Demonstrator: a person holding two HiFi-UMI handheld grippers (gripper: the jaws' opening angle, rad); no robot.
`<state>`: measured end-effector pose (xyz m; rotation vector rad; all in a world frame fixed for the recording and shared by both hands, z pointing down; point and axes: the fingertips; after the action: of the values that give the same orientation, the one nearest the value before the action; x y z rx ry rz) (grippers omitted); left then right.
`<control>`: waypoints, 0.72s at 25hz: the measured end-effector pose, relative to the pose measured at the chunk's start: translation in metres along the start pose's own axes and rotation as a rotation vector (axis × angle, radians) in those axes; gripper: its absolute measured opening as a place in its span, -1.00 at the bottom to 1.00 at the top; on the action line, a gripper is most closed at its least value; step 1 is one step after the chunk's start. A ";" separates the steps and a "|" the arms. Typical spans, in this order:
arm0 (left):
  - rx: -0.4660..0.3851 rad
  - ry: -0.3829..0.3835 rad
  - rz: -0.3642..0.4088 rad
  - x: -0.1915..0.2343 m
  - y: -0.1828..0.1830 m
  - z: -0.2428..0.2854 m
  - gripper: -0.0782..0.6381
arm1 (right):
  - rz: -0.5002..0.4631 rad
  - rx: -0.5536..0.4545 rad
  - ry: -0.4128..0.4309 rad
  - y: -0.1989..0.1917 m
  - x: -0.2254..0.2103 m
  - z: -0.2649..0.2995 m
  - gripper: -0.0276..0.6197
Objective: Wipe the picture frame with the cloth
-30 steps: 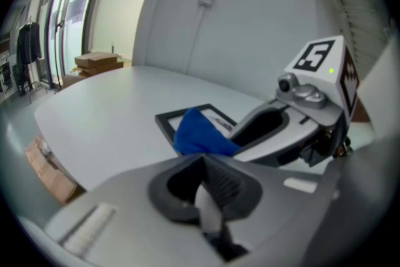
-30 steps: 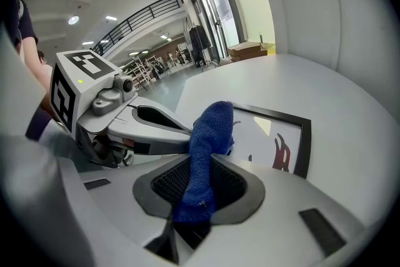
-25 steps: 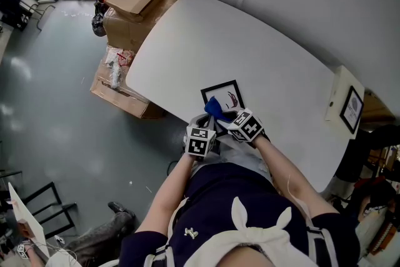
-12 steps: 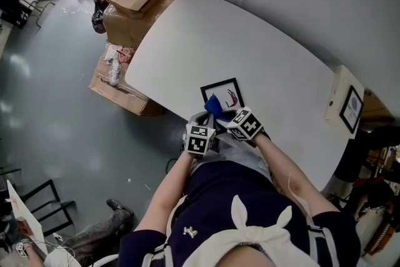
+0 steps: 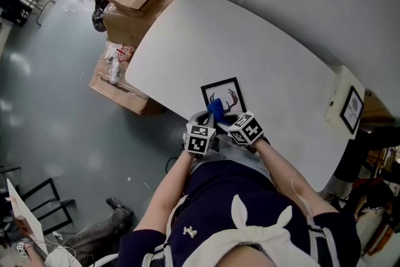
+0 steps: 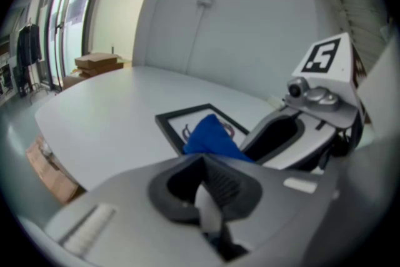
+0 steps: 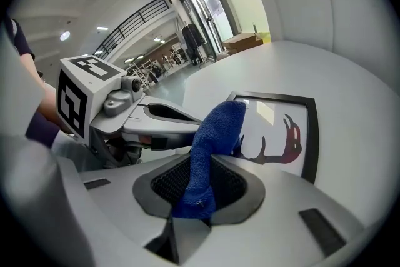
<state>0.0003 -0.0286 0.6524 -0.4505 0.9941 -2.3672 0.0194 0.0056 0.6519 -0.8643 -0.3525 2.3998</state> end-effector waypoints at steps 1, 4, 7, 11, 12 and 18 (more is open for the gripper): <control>-0.001 -0.001 0.000 0.000 0.000 0.000 -0.77 | -0.004 0.005 -0.002 -0.001 0.001 0.000 -0.64; 0.012 0.005 0.004 0.002 -0.002 -0.001 -0.77 | -0.047 0.024 -0.021 -0.004 0.005 0.001 -0.64; 0.004 -0.002 0.000 0.001 0.000 -0.001 -0.77 | -0.084 0.042 -0.039 -0.006 0.008 0.000 -0.64; 0.003 -0.005 0.001 0.001 0.000 0.000 -0.77 | -0.119 0.066 -0.054 -0.009 0.009 0.000 -0.64; -0.001 -0.007 0.000 0.000 0.001 0.000 -0.77 | -0.139 0.077 -0.061 -0.010 0.009 0.000 -0.64; 0.009 -0.004 0.012 0.002 -0.003 0.001 -0.77 | -0.293 0.139 -0.119 -0.012 0.004 -0.003 -0.64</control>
<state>-0.0018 -0.0284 0.6558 -0.4441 0.9817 -2.3579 0.0235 0.0179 0.6522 -0.5659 -0.3290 2.1779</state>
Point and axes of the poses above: the fingertips, and each gripper's own axes: z forward along the fingers, x to its left, y out of its top, and after that the axes turned 13 degrees about z, right-handed
